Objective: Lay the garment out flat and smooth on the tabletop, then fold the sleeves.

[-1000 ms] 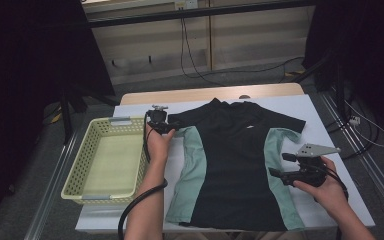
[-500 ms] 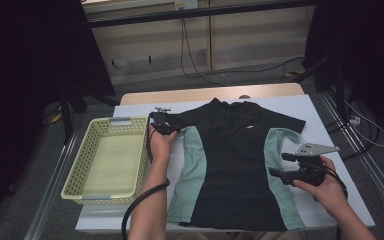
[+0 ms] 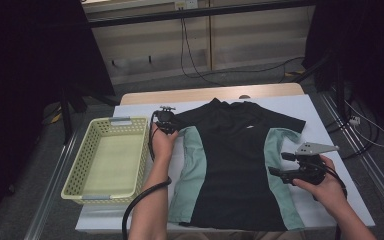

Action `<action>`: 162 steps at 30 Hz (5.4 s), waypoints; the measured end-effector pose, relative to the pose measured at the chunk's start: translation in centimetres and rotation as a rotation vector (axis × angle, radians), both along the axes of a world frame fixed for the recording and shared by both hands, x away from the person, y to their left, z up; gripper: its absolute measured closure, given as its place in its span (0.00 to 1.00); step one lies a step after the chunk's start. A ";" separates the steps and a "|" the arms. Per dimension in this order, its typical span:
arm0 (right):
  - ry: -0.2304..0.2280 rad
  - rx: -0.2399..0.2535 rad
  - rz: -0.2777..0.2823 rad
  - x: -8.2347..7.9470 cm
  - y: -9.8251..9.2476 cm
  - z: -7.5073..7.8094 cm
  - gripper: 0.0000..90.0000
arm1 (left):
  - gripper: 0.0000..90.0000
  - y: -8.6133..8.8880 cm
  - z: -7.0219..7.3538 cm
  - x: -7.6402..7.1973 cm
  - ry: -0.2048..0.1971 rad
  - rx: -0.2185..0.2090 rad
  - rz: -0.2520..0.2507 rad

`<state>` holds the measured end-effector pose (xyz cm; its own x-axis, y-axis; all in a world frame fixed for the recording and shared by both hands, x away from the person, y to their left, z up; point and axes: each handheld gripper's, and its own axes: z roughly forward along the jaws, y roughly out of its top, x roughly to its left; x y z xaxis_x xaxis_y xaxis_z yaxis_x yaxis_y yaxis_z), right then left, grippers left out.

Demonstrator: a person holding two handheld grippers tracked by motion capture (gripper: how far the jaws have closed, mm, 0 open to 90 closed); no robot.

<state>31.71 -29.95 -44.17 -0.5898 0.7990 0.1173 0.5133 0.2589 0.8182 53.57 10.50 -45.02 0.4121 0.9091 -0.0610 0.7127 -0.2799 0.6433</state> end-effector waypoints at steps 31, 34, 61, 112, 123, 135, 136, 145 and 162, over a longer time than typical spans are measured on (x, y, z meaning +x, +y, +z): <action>-0.014 0.012 -0.013 -0.1 -0.3 0.5 0.26 | 0.97 1.5 3.6 -0.8 -0.063 -0.070 0.029; -0.019 0.014 -0.013 0.0 -0.2 0.6 0.26 | 0.97 1.4 3.8 -0.8 -0.068 -0.080 0.026; -0.022 0.004 0.007 0.3 0.8 0.7 0.25 | 0.97 0.2 4.7 -1.2 -0.106 -0.098 -0.032; -0.021 -0.011 0.035 0.1 1.7 0.8 0.25 | 0.85 -5.4 2.8 -3.6 -0.109 -0.151 -0.266; -0.023 -0.015 0.033 0.1 1.8 0.9 0.25 | 0.77 -3.9 2.8 -4.2 -0.098 -0.149 -0.253; -0.027 -0.022 0.039 0.0 2.1 1.0 0.25 | 0.97 -3.6 3.0 -3.9 -0.128 -0.135 -0.245; -0.026 -0.020 0.036 0.0 2.0 1.0 0.25 | 0.97 -3.7 3.1 -3.9 -0.137 -0.147 -0.241; -0.027 -0.015 0.030 0.0 1.7 1.0 0.25 | 0.94 -6.6 3.5 -5.0 -0.122 -0.133 -0.356; -0.025 -0.031 0.037 0.3 2.4 0.9 0.24 | 0.64 -2.8 5.0 -6.2 -0.113 -0.156 -0.303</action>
